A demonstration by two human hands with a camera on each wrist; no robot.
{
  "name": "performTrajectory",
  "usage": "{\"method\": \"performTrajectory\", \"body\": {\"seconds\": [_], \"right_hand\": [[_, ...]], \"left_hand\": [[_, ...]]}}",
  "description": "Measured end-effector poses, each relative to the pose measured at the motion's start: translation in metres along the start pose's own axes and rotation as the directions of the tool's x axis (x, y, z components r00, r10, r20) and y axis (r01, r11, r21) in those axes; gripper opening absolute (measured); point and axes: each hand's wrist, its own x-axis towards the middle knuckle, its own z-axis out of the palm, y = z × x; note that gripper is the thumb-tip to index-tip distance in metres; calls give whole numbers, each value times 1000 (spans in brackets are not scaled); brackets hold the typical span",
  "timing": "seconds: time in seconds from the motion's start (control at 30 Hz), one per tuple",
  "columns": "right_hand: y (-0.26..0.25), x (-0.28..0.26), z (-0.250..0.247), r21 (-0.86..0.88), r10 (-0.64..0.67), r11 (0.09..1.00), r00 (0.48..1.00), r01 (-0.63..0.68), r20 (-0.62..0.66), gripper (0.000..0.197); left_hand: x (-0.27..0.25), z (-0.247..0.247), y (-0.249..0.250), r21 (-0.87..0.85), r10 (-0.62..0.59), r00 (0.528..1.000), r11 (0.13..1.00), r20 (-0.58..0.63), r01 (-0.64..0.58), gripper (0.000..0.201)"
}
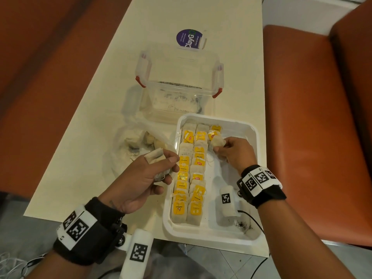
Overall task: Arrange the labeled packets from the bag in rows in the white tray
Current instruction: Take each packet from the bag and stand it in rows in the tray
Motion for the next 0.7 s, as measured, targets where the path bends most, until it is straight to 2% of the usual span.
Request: {"method": "performTrajectory", "body": {"seconds": [0.2, 0.43, 0.7], "right_hand": [[-6, 9, -6, -39, -12, 999, 991, 17, 131, 13], [-11, 15, -3, -20, 54, 998, 999, -53, 3, 31], [-11, 10, -4, -26, 31, 999, 998, -32, -58, 29]], "left_hand": [[1, -1, 1, 7, 7, 1000, 1000, 2, -7, 10], [3, -1, 2, 19, 16, 1000, 1000, 23, -16, 9], [6, 1, 2, 20, 10, 999, 1000, 35, -11, 9]]}}
